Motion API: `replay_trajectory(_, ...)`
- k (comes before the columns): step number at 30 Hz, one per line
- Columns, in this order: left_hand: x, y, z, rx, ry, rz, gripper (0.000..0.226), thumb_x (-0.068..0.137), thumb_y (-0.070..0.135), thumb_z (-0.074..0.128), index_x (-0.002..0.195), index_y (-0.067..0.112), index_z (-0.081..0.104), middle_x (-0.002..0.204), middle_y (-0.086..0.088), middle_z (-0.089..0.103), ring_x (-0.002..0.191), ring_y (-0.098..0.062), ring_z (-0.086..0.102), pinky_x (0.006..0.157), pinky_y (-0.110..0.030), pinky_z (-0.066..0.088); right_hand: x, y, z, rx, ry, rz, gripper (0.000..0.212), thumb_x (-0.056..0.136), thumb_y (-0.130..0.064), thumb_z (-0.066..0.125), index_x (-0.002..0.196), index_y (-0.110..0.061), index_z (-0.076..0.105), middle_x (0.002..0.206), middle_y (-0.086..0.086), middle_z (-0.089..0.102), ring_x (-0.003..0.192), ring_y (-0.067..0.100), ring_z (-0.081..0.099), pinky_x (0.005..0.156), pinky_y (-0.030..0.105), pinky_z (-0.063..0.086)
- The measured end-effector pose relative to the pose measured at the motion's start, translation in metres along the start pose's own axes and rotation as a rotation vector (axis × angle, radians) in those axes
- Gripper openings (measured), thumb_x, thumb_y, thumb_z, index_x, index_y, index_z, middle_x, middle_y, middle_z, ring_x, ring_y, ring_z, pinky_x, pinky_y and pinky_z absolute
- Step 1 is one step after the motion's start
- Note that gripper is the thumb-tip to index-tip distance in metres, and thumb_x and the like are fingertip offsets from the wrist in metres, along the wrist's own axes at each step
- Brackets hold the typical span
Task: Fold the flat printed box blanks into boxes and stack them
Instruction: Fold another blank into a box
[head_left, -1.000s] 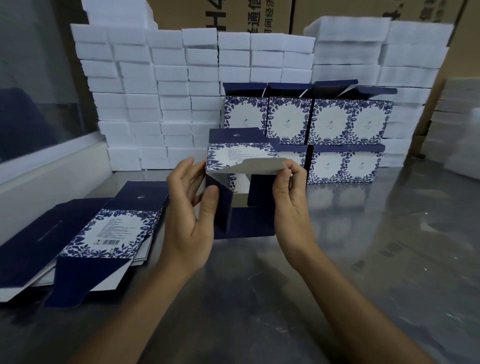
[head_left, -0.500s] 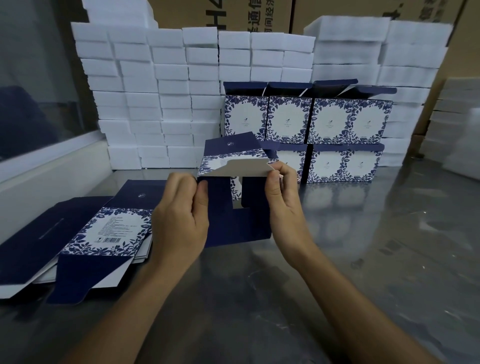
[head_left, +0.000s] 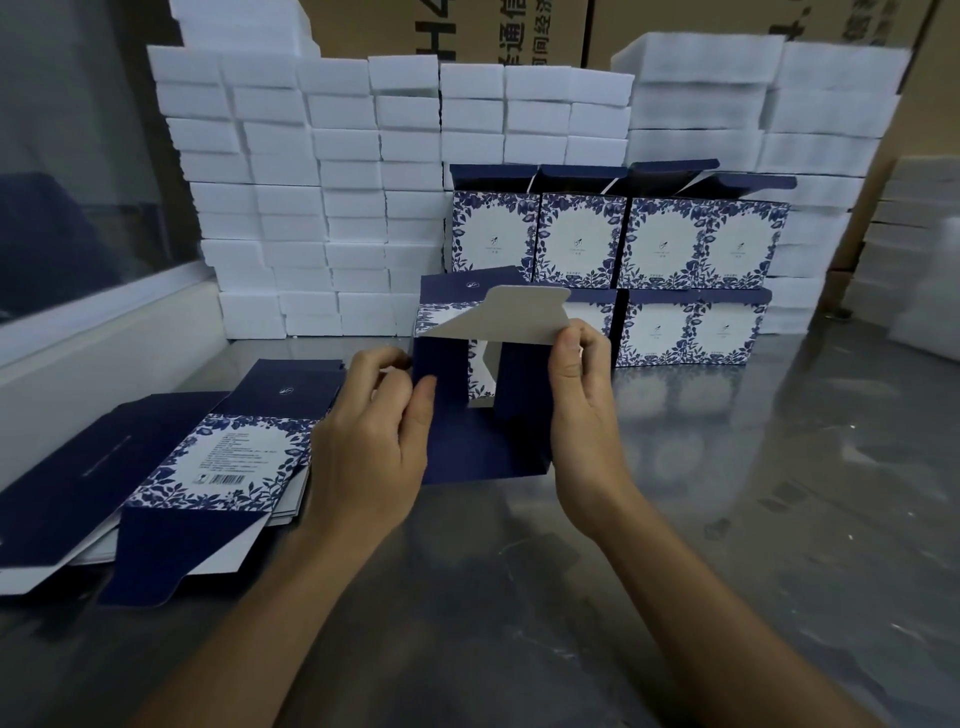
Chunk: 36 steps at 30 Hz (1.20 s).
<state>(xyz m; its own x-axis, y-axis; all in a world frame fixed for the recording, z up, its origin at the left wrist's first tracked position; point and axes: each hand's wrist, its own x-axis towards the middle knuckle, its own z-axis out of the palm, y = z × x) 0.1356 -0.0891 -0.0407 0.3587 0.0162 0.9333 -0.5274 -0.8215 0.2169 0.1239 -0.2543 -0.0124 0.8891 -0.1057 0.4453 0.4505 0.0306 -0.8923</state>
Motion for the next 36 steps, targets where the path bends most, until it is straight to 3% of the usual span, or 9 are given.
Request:
replay_trajectory(4,-0.003,-0.001,-0.002,-0.032,-0.038,0.001,0.048,0.102,0.042,0.04,0.079,0.004,0.059,0.111,-0.008,0.059,0.069,-0.014,0.053,0.051,-0.021,0.037,0.001,0.0,-0.001,0.058,0.025,0.012,0.047,0.079,-0.081,0.04,0.105,-0.044,0.051,0.113,-0.007,0.062,0.104,0.018,0.06,0.095,0.058,0.053)
replay_trajectory(11,-0.004,0.002,0.002,-0.004,0.033,0.101,0.046,0.102,0.032,0.048,0.065,0.005,0.05,0.126,-0.014,0.054,0.081,-0.021,0.059,0.047,-0.023,0.038,0.012,0.001,-0.006,0.235,0.082,0.094,0.044,0.068,-0.084,0.05,0.099,-0.052,0.058,0.105,-0.022,0.069,0.092,0.0,0.068,0.091,0.049,0.056)
replay_trajectory(15,-0.004,-0.001,0.001,-0.032,0.048,0.096,0.047,0.103,0.035,0.046,0.065,0.007,0.048,0.125,-0.012,0.054,0.079,-0.017,0.055,0.047,-0.023,0.036,0.012,0.0,-0.004,0.267,0.069,0.119,0.045,0.067,-0.085,0.051,0.099,-0.055,0.059,0.11,-0.022,0.069,0.098,0.004,0.069,0.095,0.053,0.056)
replay_trajectory(21,-0.003,-0.004,-0.002,-0.074,0.035,0.095,0.048,0.103,0.036,0.043,0.066,0.006,0.05,0.131,-0.009,0.049,0.082,-0.014,0.057,0.046,-0.025,0.041,0.013,0.0,-0.004,0.496,0.065,0.194,0.036,0.089,-0.072,0.048,0.111,-0.048,0.061,0.118,-0.016,0.072,0.109,0.008,0.069,0.096,0.051,0.056)
replay_trajectory(28,-0.005,-0.003,-0.002,-0.066,0.013,0.06,0.049,0.103,0.035,0.042,0.067,0.004,0.053,0.119,-0.013,0.06,0.069,-0.017,0.056,0.053,-0.024,0.037,0.01,-0.006,-0.004,0.549,0.04,0.324,0.07,0.077,-0.077,0.049,0.132,-0.036,0.059,0.125,-0.007,0.071,0.115,0.016,0.068,0.101,0.051,0.053)
replay_trajectory(30,-0.006,-0.001,-0.002,-0.139,0.021,-0.011,0.047,0.101,0.037,0.044,0.067,0.005,0.052,0.121,-0.009,0.059,0.07,-0.012,0.053,0.054,-0.025,0.042,0.01,-0.006,-0.006,0.594,0.009,0.347,0.06,0.086,-0.075,0.046,0.123,-0.034,0.069,0.12,-0.006,0.073,0.112,0.017,0.069,0.099,0.048,0.054)
replay_trajectory(32,-0.005,0.001,-0.002,-0.186,0.044,-0.043,0.042,0.099,0.036,0.047,0.067,0.01,0.048,0.121,-0.006,0.058,0.074,-0.005,0.05,0.061,-0.016,0.041,0.009,-0.005,-0.01,0.628,-0.023,0.338,0.047,0.094,-0.066,0.044,0.112,-0.035,0.074,0.113,-0.01,0.073,0.107,0.016,0.07,0.092,0.044,0.055)
replay_trajectory(34,-0.005,0.002,-0.002,-0.208,0.056,-0.054,0.039,0.098,0.034,0.048,0.066,0.013,0.043,0.118,-0.004,0.058,0.077,-0.005,0.05,0.064,-0.012,0.038,0.01,-0.004,-0.012,0.636,-0.052,0.316,0.036,0.089,-0.055,0.051,0.114,-0.035,0.069,0.104,-0.008,0.068,0.099,0.019,0.064,0.084,0.04,0.052)
replay_trajectory(36,-0.005,0.001,-0.002,-0.225,0.05,-0.085,0.042,0.097,0.033,0.047,0.064,0.009,0.043,0.11,-0.004,0.059,0.079,-0.01,0.054,0.065,-0.022,0.041,0.011,-0.003,-0.014,0.631,-0.064,0.288,0.034,0.077,-0.043,0.059,0.11,-0.035,0.065,0.101,-0.006,0.064,0.093,0.021,0.058,0.073,0.036,0.051)
